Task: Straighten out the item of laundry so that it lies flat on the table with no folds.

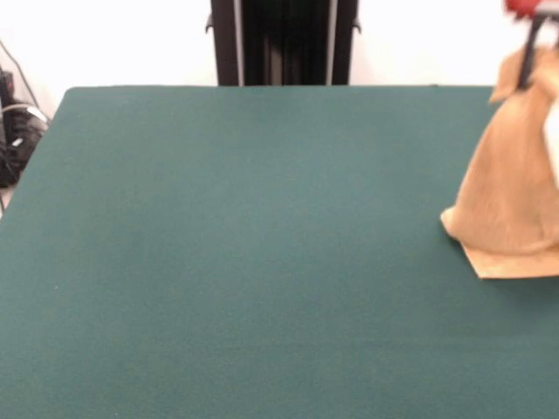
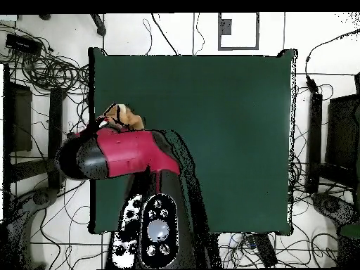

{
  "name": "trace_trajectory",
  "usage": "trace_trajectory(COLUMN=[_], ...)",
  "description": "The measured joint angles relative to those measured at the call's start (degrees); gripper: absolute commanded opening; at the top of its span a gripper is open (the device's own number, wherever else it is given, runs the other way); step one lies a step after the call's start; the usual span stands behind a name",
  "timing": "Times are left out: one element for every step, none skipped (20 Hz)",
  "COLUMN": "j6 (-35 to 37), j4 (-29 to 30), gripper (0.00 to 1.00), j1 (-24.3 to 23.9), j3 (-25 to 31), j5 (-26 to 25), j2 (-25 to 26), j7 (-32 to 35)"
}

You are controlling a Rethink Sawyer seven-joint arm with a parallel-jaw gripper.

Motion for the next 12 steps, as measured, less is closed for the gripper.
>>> trace_trajectory(j6=[-2.03,-4.43,-6.64,-10.05,-11.27,-12.0,-12.73,-13.44,-14.23,-14.43,-14.44,-14.44], j4=[0.01,0.01,0.04,0.12,0.19,0.24,0.28,0.32,0.39,0.42,0.48,0.54], gripper=[0.0,0.0,0.0,0.0,0.0,0.0,0.0,0.0,0.0,0.0,0.0,0.0], j1=[-0.84,-1.89,-2.95,-4.89,-5.81,-6.54,-7.27,-8.28,-10.14,-11.49,-12.62,-13.78], j3=[0.0,0.02,0.02,0.06,0.12,0.19,0.27,0.41,0.75,1.04,1.33,1.7], j5=[-0.33,-0.73,-1.14,-2.13,-2.65,-2.97,-3.3,-3.81,-4.84,-5.63,-6.25,-6.98], j2=[0.95,2.11,3.19,5.01,5.74,6.25,6.76,7.41,8.41,9.08,9.57,10.02], j7=[0.0,0.0,0.0,0.0,0.0,0.0,0.0,0.0,0.0,0.0,0.0,0.0])
